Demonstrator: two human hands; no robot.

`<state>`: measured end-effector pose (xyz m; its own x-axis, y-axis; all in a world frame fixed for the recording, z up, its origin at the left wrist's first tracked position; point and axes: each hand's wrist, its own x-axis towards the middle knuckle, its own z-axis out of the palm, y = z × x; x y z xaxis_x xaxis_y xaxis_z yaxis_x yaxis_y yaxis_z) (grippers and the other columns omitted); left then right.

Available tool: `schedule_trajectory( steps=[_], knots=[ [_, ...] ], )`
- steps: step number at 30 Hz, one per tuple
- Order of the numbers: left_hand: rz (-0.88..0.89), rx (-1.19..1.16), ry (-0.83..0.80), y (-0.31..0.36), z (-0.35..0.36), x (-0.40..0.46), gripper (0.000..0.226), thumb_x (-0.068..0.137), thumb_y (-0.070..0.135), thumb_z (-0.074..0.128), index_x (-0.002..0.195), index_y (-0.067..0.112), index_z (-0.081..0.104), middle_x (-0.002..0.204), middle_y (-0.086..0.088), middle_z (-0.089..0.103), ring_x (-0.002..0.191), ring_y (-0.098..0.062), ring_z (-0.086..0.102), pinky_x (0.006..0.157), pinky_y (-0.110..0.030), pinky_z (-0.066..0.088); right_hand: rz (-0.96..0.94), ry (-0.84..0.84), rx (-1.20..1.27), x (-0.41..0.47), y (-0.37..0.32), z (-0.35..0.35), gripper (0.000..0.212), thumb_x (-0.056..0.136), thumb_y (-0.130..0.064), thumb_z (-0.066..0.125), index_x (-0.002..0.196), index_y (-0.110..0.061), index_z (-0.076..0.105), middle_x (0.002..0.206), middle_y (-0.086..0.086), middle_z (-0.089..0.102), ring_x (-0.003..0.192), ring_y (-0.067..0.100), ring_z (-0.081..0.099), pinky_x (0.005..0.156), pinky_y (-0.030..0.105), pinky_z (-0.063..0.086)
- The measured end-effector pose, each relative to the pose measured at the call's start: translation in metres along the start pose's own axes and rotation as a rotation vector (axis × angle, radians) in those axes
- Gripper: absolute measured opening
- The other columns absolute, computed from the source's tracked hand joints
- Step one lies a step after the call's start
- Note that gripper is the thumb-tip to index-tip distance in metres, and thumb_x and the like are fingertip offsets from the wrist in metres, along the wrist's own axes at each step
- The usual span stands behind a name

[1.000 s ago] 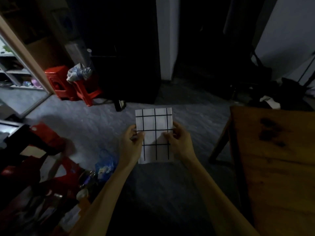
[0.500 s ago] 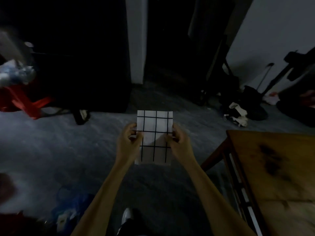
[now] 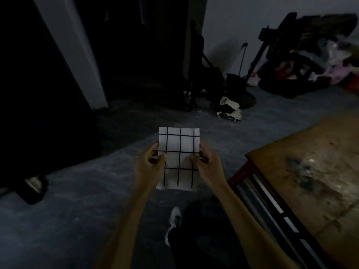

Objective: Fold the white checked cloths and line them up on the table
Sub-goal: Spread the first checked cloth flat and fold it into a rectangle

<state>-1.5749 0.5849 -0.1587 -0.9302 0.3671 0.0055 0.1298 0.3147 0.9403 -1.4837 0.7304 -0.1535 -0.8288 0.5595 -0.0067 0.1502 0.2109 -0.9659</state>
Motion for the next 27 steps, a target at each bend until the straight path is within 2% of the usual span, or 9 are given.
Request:
schedule_trajectory(
  steps=[2,4,8,11,13,18,22,25,27],
  knots=[
    [-0.003,0.016,-0.075,-0.001,0.017,0.04,0.038,0.091,0.022,0.058,0.127,0.029,0.049,0.104,0.007,0.061,0.087,-0.004,0.06,0.073,-0.022,0.05,0.033,0.059,0.041,0.035,0.012,-0.005,0.035,0.092,-0.01,0.056,0.124,-0.026,0.054,0.112,-0.012,0.063,0.099,-0.005,0.061,0.076,0.01,0.049],
    [0.013,0.065,-0.121,0.001,0.037,0.083,0.043,0.091,0.022,0.057,0.133,0.023,0.047,0.112,0.002,0.062,0.093,-0.007,0.06,0.078,-0.025,0.051,0.065,0.096,0.111,0.074,0.023,-0.011,0.036,0.093,-0.009,0.055,0.127,-0.023,0.054,0.111,-0.012,0.063,0.099,-0.004,0.061,0.075,0.009,0.05],
    [0.084,0.19,-0.186,0.018,0.069,0.173,0.049,0.092,0.016,0.057,0.138,0.014,0.042,0.128,-0.005,0.057,0.105,-0.009,0.056,0.084,-0.023,0.047,0.123,0.189,0.256,0.157,0.033,-0.019,0.033,0.094,-0.009,0.052,0.125,-0.02,0.056,0.114,-0.004,0.064,0.1,0.005,0.064,0.082,0.028,0.056],
    [0.14,0.208,-0.239,0.034,0.085,0.24,0.047,0.091,0.015,0.057,0.137,0.015,0.045,0.126,-0.005,0.059,0.108,-0.012,0.059,0.091,-0.031,0.052,0.118,0.252,0.281,0.217,0.027,-0.026,0.032,0.094,-0.01,0.053,0.125,-0.017,0.056,0.114,-0.001,0.064,0.1,0.009,0.065,0.085,0.034,0.056],
    [0.165,0.204,-0.267,0.045,0.1,0.279,0.047,0.091,0.014,0.056,0.137,0.016,0.046,0.122,-0.003,0.062,0.103,-0.01,0.061,0.089,-0.034,0.054,0.1,0.292,0.282,0.249,0.019,-0.037,0.032,0.094,-0.01,0.053,0.125,-0.017,0.056,0.113,-0.003,0.064,0.1,0.008,0.064,0.083,0.032,0.056],
    [0.202,0.156,-0.393,0.063,0.156,0.355,0.046,0.092,0.013,0.056,0.137,0.016,0.047,0.122,-0.001,0.061,0.1,-0.006,0.06,0.085,-0.022,0.053,0.089,0.385,0.219,0.312,0.022,-0.069,0.029,0.094,-0.009,0.054,0.118,-0.025,0.057,0.111,-0.006,0.064,0.097,0.004,0.064,0.078,0.023,0.055],
    [0.212,0.133,-0.501,0.068,0.214,0.41,0.047,0.092,0.014,0.056,0.138,0.015,0.045,0.118,0.001,0.061,0.09,-0.001,0.057,0.067,-0.007,0.043,0.185,0.546,0.19,0.357,0.044,-0.095,0.033,0.092,-0.012,0.057,0.124,-0.021,0.055,0.112,-0.004,0.063,0.097,0.007,0.064,0.075,0.024,0.055],
    [0.246,0.097,-0.621,0.073,0.264,0.451,0.043,0.093,0.014,0.055,0.136,0.013,0.047,0.111,0.006,0.061,0.083,0.003,0.056,0.062,-0.006,0.043,0.249,0.649,0.174,0.386,0.054,-0.12,0.034,0.092,-0.009,0.057,0.125,-0.017,0.053,0.111,0.0,0.063,0.094,0.008,0.065,0.075,0.022,0.056],
    [0.288,0.077,-0.754,0.077,0.297,0.479,0.041,0.093,0.018,0.054,0.134,0.015,0.049,0.116,0.004,0.063,0.088,-0.001,0.06,0.071,-0.014,0.051,0.287,0.704,0.161,0.403,0.054,-0.139,0.031,0.092,-0.008,0.057,0.121,-0.02,0.053,0.104,-0.005,0.063,0.089,0.003,0.064,0.076,0.019,0.056]
  ],
)
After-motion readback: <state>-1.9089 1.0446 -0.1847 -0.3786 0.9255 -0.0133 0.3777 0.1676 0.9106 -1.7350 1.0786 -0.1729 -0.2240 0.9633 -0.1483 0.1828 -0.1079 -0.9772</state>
